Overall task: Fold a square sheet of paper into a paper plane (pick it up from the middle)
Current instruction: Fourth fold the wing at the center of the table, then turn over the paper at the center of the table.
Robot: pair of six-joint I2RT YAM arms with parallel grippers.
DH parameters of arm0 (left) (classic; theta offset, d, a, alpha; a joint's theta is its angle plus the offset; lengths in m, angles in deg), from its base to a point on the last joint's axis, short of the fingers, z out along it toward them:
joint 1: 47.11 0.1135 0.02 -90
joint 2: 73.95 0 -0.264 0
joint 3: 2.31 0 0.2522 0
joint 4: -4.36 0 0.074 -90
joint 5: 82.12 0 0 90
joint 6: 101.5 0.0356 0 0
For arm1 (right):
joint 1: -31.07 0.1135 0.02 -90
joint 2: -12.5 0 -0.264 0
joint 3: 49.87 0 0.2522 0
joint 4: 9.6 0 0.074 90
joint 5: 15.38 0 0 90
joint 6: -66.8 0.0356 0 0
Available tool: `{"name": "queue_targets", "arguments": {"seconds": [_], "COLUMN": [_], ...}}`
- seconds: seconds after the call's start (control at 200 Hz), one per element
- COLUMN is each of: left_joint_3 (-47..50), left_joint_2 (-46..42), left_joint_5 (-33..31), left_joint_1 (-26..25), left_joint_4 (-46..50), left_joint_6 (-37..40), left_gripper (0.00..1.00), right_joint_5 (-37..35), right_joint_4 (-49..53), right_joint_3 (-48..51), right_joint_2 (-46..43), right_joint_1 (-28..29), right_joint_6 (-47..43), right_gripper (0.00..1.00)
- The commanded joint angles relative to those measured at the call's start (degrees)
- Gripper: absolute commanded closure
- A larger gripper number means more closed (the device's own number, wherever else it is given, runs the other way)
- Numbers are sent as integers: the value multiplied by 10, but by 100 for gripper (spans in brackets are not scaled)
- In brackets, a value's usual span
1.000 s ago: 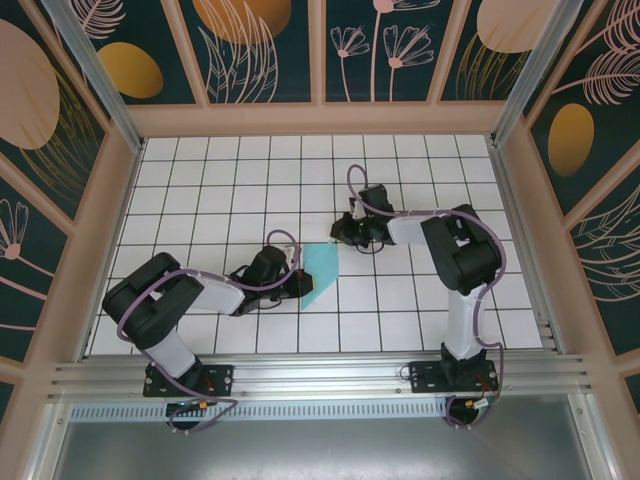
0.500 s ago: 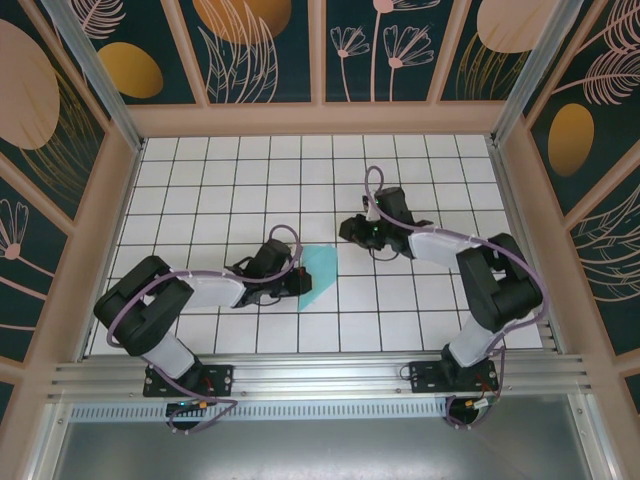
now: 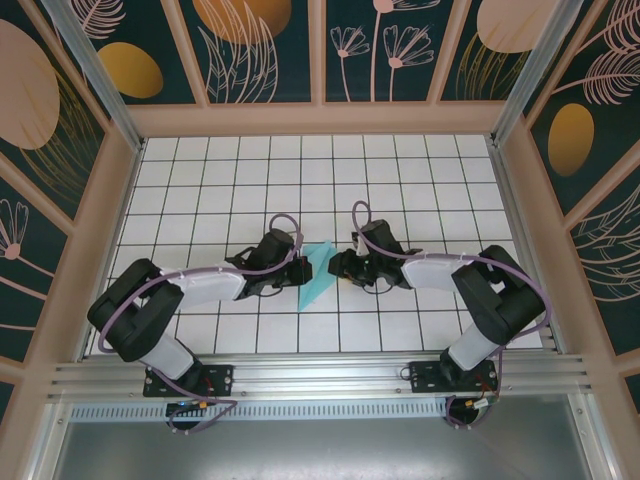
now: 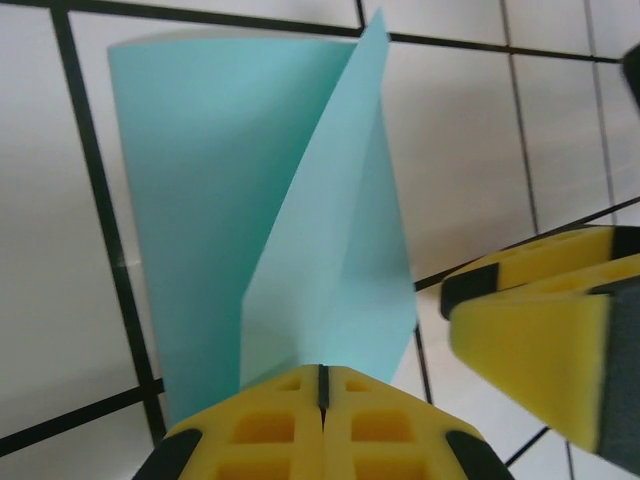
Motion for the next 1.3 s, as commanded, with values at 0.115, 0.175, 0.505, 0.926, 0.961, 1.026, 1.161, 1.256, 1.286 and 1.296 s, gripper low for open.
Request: {"name": "queue_targets", "arguments": {"seconds": [0.115, 0.175, 0.505, 0.926, 0.961, 1.026, 1.161, 1.256, 1.286, 1.296], "left_joint_3": [-8, -6, 10, 11, 11, 13, 14, 13, 11, 11], "left_joint_2": [22, 26, 44, 29, 26, 26, 25, 24, 24, 25], "left_joint_5": [-14, -9, 2, 9, 9, 8, 17, 27, 24, 24], "left_joint_1": [1, 0, 0, 1, 0, 0, 0, 0, 0, 0], "left_joint_4": [30, 27, 11, 10, 10, 10, 1, -3, 0, 0], "left_joint_6": [23, 23, 21, 18, 17, 18, 15, 18, 18, 19], "left_gripper": [100, 100, 100, 100, 100, 100, 100, 100, 100, 100], "right_joint_5": [-13, -18, -14, -8, -21, -29, -42, -25, -27, -27], "right_joint_4": [-15, -15, -34, -67, -55, -46, -22, -38, -38, -38], "right_joint_3": [3, 6, 22, 32, 33, 38, 43, 45, 44, 44], "right_joint_2": [9, 13, 9, 10, 1, -9, -16, -8, -4, -4], "right_joint_1": [9, 12, 20, 19, 20, 20, 20, 23, 26, 27], "right_joint_6": [27, 29, 38, 53, 52, 50, 46, 53, 56, 56], "right_gripper": [57, 57, 58, 60, 60, 59, 59, 59, 59, 59]}}
